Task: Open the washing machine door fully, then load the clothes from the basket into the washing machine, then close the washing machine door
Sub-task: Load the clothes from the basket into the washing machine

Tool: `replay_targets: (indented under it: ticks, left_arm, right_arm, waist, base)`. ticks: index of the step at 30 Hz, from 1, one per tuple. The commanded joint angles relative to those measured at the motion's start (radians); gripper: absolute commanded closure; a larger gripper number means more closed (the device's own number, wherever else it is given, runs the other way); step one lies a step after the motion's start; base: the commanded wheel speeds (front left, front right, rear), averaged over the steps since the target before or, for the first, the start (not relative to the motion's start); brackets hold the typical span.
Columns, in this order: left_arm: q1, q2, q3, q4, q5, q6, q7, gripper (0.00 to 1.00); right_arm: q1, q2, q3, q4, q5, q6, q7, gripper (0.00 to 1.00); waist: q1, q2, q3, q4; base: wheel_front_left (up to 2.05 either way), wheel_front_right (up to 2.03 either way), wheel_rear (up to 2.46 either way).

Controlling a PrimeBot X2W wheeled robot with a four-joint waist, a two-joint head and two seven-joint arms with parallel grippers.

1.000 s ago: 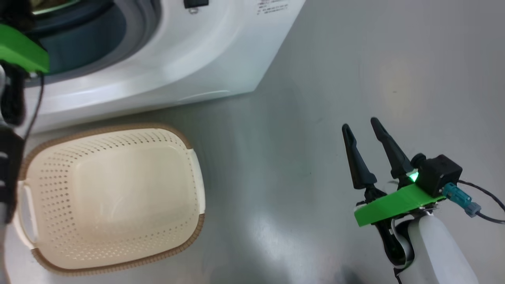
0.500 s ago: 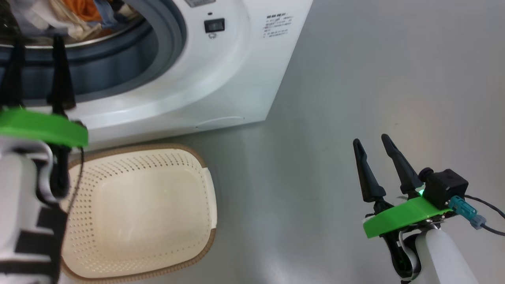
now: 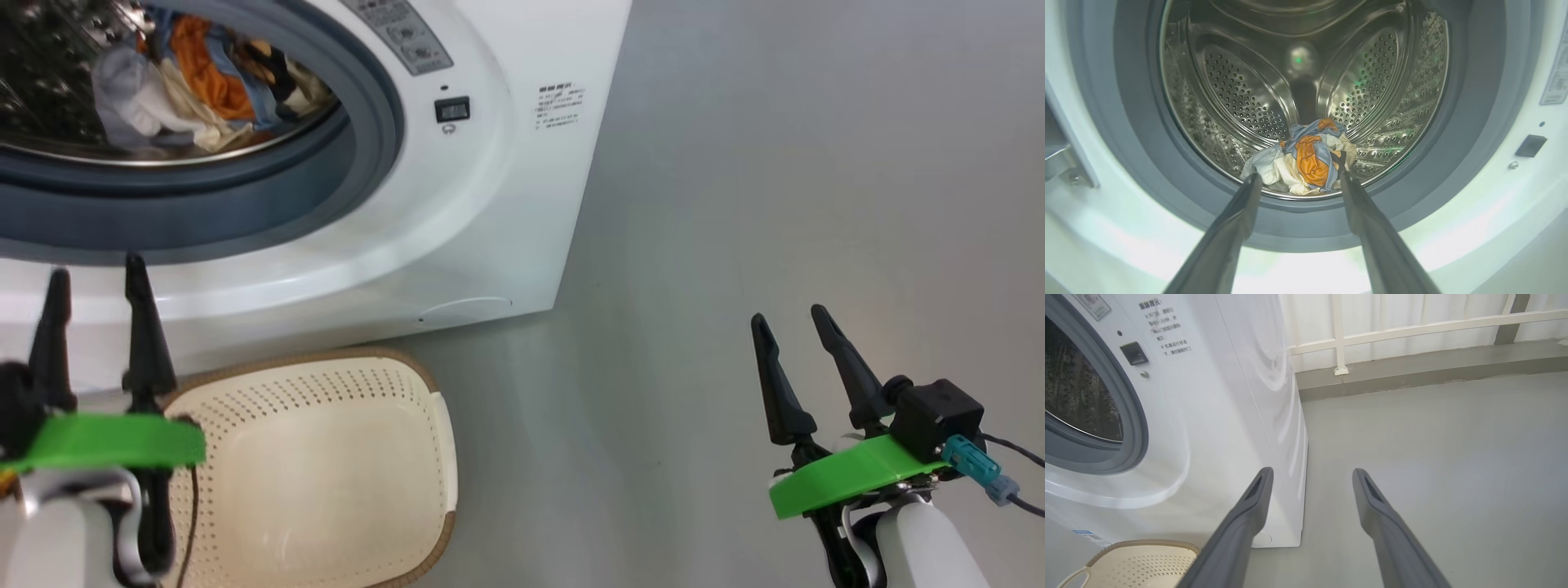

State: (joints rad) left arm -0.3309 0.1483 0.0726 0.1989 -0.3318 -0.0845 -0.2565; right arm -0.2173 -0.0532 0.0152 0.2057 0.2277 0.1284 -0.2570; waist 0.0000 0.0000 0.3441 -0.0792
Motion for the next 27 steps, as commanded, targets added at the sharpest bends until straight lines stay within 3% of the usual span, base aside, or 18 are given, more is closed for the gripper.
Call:
replay_targets:
  ticks: [1,11,27]
  left_arm:
    - [0.034,0.010,0.047,-0.047,0.024,-0.009,-0.005,0.00]
    - [0.186,-0.065,0.122,-0.111,0.105,-0.029,-0.005,0.00]
    - [0.366,-0.096,0.161,-0.187,0.170,-0.028,-0.005,0.00]
  right_arm:
    - [0.022,0.003,0.015,-0.027,-0.011,0.002,-0.005,0.00]
    - [0.058,0.003,-0.001,-0.027,-0.035,0.002,-0.005,0.00]
    - [0.127,0.003,-0.036,-0.040,-0.087,0.002,-0.005,0.00]
  waist:
    - [0.0000,0.0000,-0.027,-0.004]
    - [0.0000,0.0000,-0.104,-0.008]
    - [0.0000,0.0000,-0.230,-0.015]
  base:
    - [0.00,0.00,0.00]
    - [0.00,0.00,0.00]
    - [0.00,0.00,0.00]
